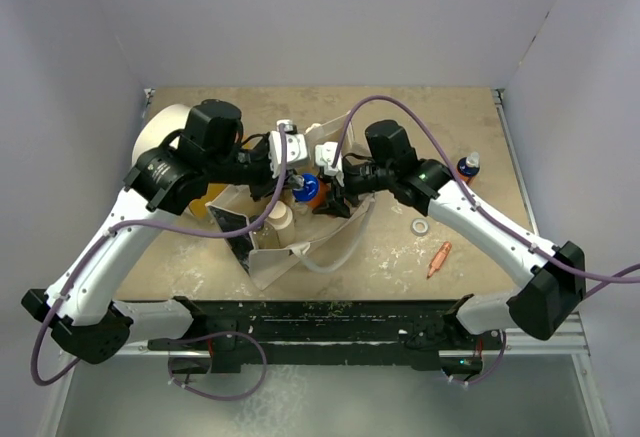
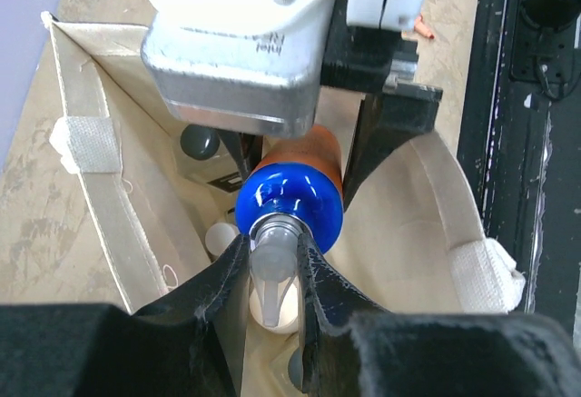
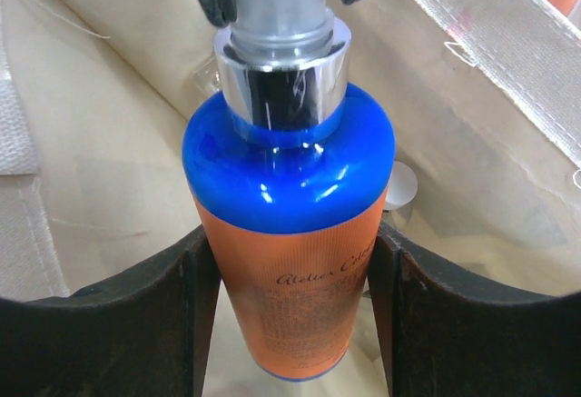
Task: Place the personal care products into the canvas bag
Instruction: Adjust the care product in the canvas bag.
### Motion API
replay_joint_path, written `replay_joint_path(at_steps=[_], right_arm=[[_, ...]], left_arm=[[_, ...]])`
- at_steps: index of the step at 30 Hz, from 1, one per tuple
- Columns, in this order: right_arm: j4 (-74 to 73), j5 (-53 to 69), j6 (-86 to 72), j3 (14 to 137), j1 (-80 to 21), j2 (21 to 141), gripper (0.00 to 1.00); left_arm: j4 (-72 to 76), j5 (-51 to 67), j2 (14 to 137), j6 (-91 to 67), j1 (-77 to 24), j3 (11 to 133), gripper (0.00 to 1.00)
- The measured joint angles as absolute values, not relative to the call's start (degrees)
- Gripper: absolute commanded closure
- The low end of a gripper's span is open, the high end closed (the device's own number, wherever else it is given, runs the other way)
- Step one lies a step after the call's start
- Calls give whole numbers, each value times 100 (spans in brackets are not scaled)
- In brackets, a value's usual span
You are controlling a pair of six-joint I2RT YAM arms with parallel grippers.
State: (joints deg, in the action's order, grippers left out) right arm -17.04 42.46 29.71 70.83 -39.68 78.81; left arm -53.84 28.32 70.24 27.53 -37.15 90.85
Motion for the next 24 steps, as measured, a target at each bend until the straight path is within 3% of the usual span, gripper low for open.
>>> replay_joint_path(at_steps=[11,24], right_arm=[[-1186,4171,2626,7083,-3970,7867,28],[-1164,3907,2161,7078,-3905,7544,30]], left_arm=[[-5221,2738,7430,2327,-3715,9161,100],[-4851,2504,7430,2150,-3715,9159,100]])
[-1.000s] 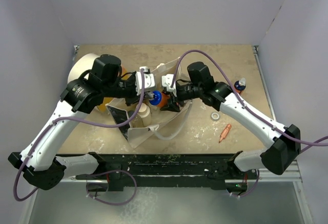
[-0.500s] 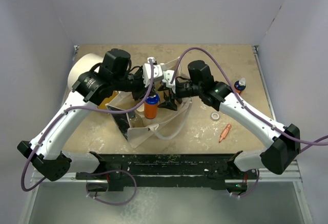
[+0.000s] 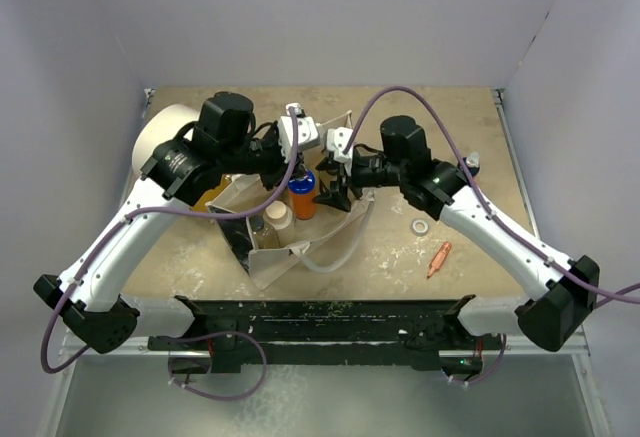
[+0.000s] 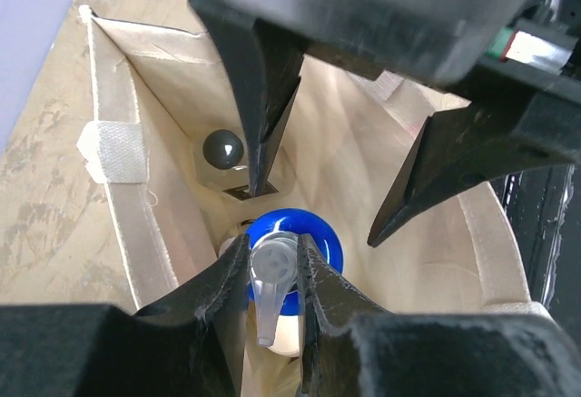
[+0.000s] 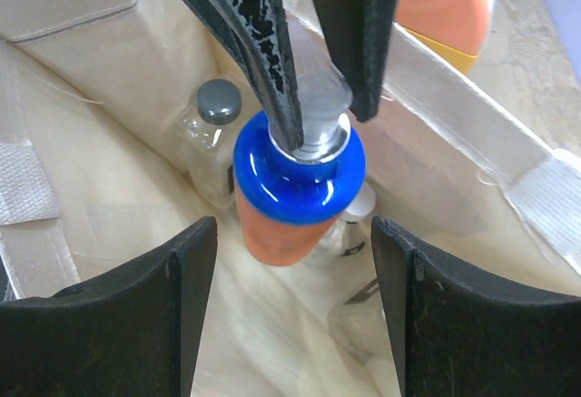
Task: Place the personal care products into the canvas bag
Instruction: Adjust the care product in the canvas bag.
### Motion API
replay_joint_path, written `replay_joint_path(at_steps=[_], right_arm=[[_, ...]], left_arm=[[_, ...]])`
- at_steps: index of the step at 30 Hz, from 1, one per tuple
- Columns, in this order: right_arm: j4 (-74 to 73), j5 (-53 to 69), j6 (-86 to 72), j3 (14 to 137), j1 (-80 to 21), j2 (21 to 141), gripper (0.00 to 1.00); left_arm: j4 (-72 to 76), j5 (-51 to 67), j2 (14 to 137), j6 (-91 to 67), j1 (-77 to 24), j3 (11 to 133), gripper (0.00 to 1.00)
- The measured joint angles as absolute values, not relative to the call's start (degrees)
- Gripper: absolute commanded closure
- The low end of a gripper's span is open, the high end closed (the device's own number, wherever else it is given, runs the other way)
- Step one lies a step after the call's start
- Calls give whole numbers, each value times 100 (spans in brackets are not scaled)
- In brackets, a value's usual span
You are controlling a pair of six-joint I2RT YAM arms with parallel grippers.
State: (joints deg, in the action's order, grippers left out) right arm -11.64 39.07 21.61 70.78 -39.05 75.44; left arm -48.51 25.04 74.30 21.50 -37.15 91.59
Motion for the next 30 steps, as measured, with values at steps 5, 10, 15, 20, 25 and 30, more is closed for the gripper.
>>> replay_joint_path(at_steps=[5,10,15,20,25,30], right_arm=[[-1278,3664,2056,7140,-3715,7314,31],[-1577,3345,1942,7358,-3581,7159,31],[-1918,3068,1796,7684,-3293,7109,31],[-2128,2668,1737,7999,-3015,7109,30],[-2427,2272,1752,8193,-2915,7131,28],[-2727,2064,1778,8383,-2711,7456,28]], left_arm=[[-4593,2405,7472,2018,-3715,9148,100],[-4368,2403,7684,1999,-3715,9102,100],[-4252,2359,7961,2005,-3715,9100,100],[-4077,2335,8138,2010,-3715,9019,100],[-3948,2335,8285,2005,-3715,9011,100],[-3820,2287,8392,2014,-3715,9011,100]])
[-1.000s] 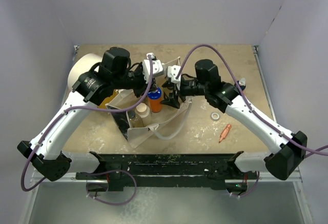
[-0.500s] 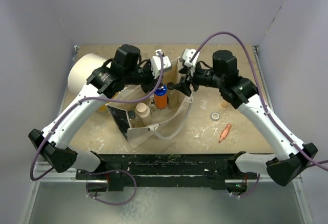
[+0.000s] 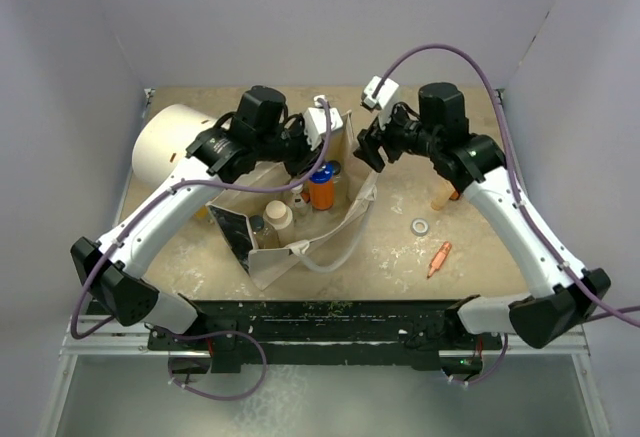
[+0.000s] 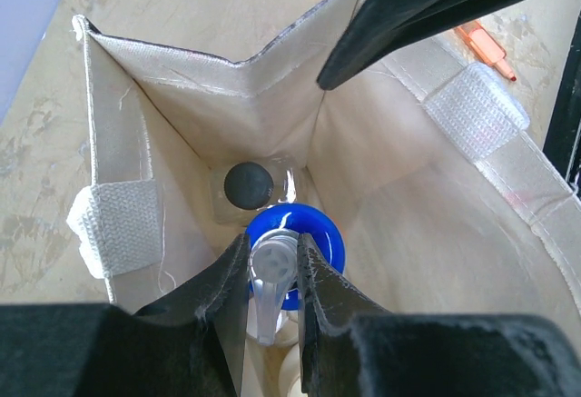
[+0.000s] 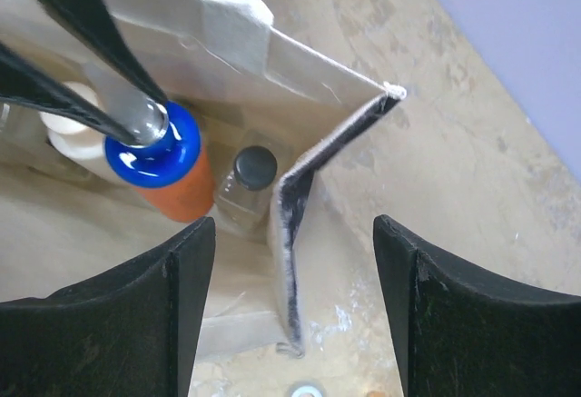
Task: Place the personal care products into the canvas bag
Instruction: Adjust the care product in the canvas bag.
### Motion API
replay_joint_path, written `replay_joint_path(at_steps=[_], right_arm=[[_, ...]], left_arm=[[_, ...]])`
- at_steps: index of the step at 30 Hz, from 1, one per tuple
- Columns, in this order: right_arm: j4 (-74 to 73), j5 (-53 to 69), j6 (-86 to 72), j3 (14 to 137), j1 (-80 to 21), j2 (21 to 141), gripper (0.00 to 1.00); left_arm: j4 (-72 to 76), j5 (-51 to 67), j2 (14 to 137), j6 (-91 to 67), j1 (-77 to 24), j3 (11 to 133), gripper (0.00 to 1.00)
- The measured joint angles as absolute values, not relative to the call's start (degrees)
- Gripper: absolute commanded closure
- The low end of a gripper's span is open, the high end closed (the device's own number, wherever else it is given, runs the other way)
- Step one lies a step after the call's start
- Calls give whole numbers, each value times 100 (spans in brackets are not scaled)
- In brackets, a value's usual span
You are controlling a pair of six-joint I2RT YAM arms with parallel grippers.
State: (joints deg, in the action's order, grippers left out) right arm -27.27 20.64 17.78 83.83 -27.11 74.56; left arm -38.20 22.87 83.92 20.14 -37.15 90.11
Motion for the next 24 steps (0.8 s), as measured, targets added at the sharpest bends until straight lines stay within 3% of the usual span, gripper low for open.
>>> replay_joint_path(at_steps=[5,13,24], right_arm=[[-2974,2051,1848,8486,-2622,8027,37],[-3142,2156,1815,8637,-2615,8554,98],[-3406,2329,1693,9002,-2617,8665,100]], left_arm=[[-3767,2246,8488,2086,-3715,9002,100],[-3688,2200,8499,2366,-3721,8554,100],[-3291,2119,8521,2786,-3870,8143,100]])
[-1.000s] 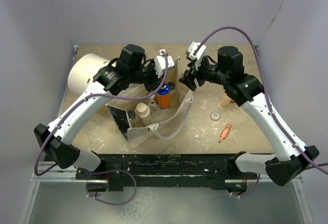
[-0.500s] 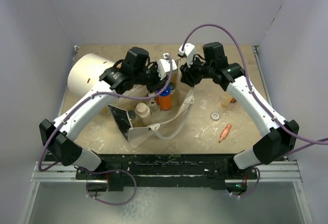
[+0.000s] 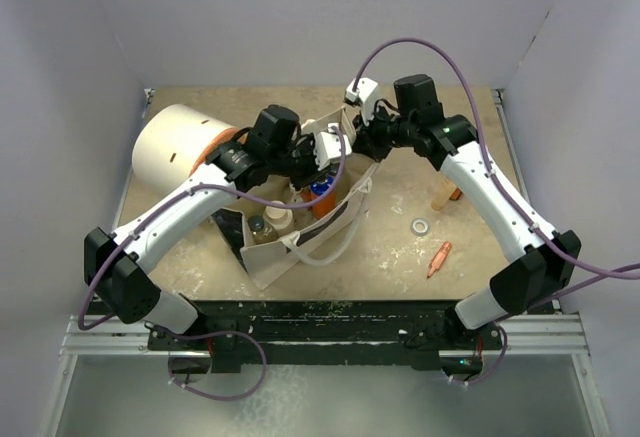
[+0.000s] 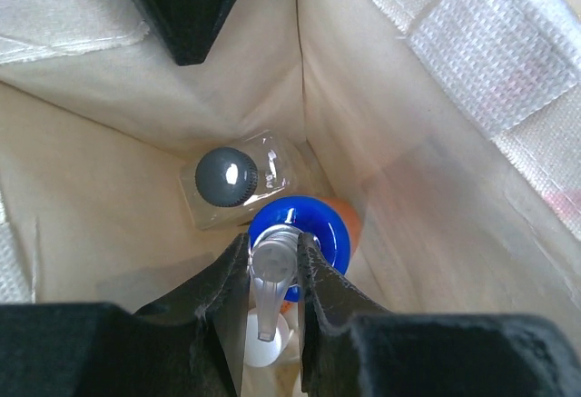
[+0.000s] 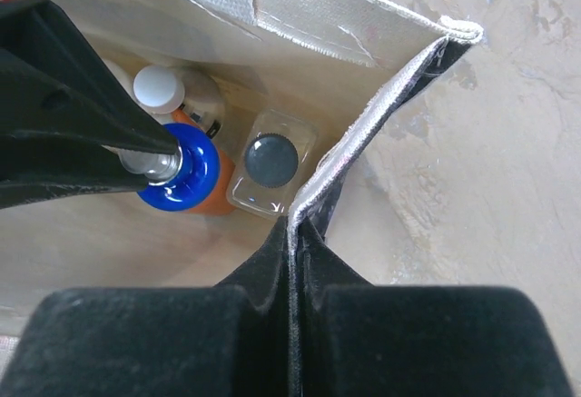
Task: Place the personal care products into the canvas bag
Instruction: Adjust the care product in the canvas bag.
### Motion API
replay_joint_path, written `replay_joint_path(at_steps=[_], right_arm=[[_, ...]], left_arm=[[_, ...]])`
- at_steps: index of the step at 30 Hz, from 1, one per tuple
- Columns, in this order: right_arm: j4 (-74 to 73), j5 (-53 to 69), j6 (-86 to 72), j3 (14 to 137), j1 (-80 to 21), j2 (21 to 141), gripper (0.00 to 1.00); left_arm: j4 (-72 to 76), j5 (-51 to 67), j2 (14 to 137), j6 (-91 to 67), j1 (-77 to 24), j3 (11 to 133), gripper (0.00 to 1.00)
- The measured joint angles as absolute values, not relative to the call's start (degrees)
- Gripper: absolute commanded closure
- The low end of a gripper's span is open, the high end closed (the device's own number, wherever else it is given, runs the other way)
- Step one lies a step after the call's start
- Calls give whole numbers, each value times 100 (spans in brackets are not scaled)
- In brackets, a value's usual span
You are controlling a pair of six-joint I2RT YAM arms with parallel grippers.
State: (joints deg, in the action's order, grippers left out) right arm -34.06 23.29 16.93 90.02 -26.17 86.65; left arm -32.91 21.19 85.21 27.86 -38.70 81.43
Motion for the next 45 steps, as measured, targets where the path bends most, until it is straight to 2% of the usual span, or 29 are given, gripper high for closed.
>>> replay_joint_path(at_steps=[17,39,43,45], right_arm=[[-3546,2663,1693,9109,-2423,8687,100],[-3894,2910,1500,9590,-2394,8976,100],[-3896,2886,1503,9588,-2394,8976,91],[-3889,2869,1509,9588,-2394,8976,85]], left_arm=[[-2923,1933,8558,2939,-4027,7848,100],[-3065,2473,8818,2779,-4021,7507,100],[-3006,2556,8820,2759,-4016,7470,100],[-2961,2589,8820,2753,-4014,7452,96]])
